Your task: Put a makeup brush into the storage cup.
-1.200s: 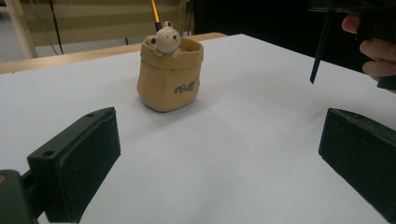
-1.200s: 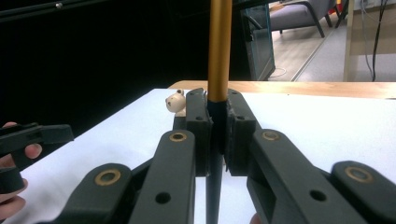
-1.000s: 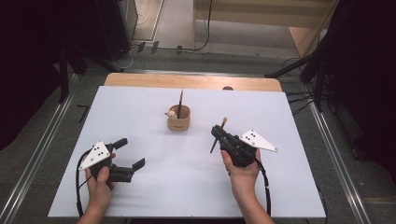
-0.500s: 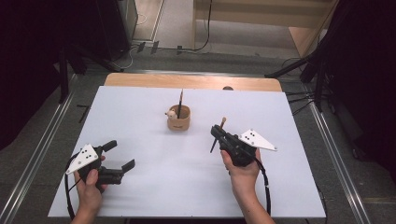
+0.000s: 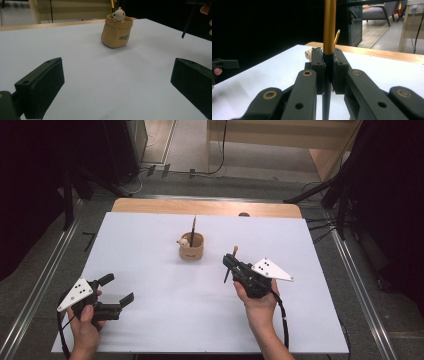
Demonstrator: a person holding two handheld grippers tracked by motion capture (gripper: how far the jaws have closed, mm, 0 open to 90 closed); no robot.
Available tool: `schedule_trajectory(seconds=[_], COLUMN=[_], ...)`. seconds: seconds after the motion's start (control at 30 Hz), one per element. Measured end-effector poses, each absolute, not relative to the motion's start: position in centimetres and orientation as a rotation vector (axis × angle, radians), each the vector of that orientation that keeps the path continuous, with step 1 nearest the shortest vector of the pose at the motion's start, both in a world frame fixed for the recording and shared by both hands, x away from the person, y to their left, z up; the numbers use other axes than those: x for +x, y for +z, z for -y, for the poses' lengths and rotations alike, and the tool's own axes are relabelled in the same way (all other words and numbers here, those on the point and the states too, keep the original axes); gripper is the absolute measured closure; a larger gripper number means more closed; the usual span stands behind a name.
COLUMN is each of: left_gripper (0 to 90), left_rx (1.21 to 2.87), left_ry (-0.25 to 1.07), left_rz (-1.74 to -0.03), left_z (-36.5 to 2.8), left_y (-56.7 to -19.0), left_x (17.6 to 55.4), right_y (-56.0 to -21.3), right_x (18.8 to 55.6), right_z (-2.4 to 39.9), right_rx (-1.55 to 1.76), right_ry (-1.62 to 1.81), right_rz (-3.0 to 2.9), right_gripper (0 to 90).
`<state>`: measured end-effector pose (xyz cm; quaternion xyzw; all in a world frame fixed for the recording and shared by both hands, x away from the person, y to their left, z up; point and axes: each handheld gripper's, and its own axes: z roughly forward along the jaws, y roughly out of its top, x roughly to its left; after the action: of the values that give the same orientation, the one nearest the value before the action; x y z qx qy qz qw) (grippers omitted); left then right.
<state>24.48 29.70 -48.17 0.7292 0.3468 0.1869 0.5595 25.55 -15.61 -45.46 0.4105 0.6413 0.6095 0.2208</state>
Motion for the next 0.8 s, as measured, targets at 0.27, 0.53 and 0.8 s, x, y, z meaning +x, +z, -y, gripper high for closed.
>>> schedule_trajectory(seconds=[0.27, 0.53, 0.8], left_gripper=[0.0, 0.0, 0.0], left_rx=[1.7, 1.692, 1.711], left_ry=[0.446, 0.457, 0.48], left_rz=[-0.824, -0.83, -0.817], left_z=[-30.5, -31.1, -30.8], left_y=[-48.0, -48.1, -48.1], left_x=[24.2, 23.9, 23.8], right_y=[-44.9, -44.0, -43.4], right_x=[26.3, 27.9, 30.0], right_z=[15.4, 14.9, 14.0], right_rx=[1.13, 1.118, 1.125], right_ry=[1.662, 1.65, 1.651], right_rz=[-1.777, -1.769, -1.757], right_gripper=[84.3, 84.3, 84.4])
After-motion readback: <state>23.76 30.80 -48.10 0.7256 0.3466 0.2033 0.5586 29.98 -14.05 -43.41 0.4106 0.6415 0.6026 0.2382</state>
